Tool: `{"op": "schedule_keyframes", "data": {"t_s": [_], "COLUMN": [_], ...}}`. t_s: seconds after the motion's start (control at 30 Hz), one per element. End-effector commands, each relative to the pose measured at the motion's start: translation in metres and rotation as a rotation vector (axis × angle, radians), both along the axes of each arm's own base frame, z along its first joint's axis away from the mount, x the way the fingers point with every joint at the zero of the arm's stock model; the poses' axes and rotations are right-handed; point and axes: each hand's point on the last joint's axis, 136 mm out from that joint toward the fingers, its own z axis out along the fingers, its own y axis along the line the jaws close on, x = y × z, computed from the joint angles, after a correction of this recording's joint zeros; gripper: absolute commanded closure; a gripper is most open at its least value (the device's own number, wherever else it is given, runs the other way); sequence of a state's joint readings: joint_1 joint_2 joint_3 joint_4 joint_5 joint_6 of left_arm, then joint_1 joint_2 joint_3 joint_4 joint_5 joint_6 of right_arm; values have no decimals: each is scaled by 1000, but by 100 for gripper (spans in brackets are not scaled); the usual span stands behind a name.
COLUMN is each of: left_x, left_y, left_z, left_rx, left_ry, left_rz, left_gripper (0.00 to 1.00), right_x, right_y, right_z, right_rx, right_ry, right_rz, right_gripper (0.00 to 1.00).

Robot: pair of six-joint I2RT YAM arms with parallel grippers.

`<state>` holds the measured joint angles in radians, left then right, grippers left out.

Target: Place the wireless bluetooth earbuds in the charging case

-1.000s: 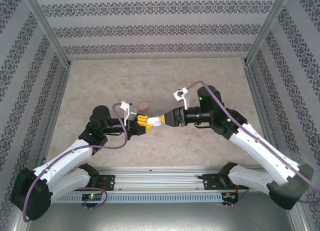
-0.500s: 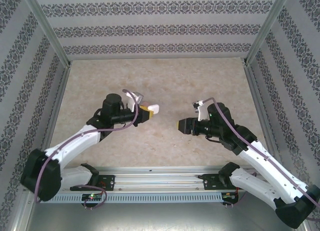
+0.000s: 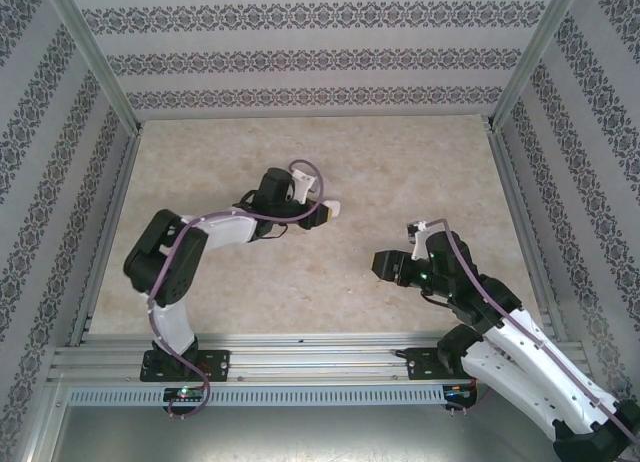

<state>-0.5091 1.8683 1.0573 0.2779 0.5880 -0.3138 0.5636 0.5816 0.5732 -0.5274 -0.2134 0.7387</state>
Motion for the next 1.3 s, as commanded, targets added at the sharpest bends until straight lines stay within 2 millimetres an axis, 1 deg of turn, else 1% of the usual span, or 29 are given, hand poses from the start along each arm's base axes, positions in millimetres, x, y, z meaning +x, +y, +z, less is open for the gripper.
{"op": "schedule_keyframes", "data": {"t_s": [0.0,0.13,0.2,0.27,0.33,0.43,0.6,0.73,0.83,0.93,1.03,1.13,1.27], "left_x": [12,18,20,20,19,19,21,19,19,16,12,8,4], "left_y": [-20,-30,-29,-26,-24,-23,-23,-21,-15,-8,6,27,70], "left_z": [4,-13,-26,-34,-38,-35,-17,0,15,34,53,71,93], "left_rx": [-13,-2,27,49,61,77,110,129,157,188,222,249,302], "left_ry": [-65,-35,-3,18,20,-2,-45,-92,-141,-197,-258,-314,-380], "left_rz": [-13,-8,5,20,24,12,-16,-35,-40,-47,-26,16,109], "left_gripper": [99,97,96,94,90,81,67,60,55,50,45,41,35], "right_x": [1,3,6,9,11,14,19,25,31,38,45,52,62], "right_y": [-24,-44,-54,-65,-75,-86,-101,-109,-117,-126,-135,-144,-155], "right_z": [-11,-14,-17,-18,-20,-19,-16,-5,3,10,15,16,13], "right_rx": [-55,-95,-119,-149,-179,-222,-282,-316,-347,-378,-402,-417,-434], "right_ry": [9,-26,-42,-53,-63,-84,-121,-176,-222,-263,-301,-325,-329], "right_rz": [-110,-193,-241,-292,-336,-373,-427,-451,-482,-521,-565,-602,-636], "right_gripper": [43,42,41,38,36,33,28,20,14,8,5,3,2]}}
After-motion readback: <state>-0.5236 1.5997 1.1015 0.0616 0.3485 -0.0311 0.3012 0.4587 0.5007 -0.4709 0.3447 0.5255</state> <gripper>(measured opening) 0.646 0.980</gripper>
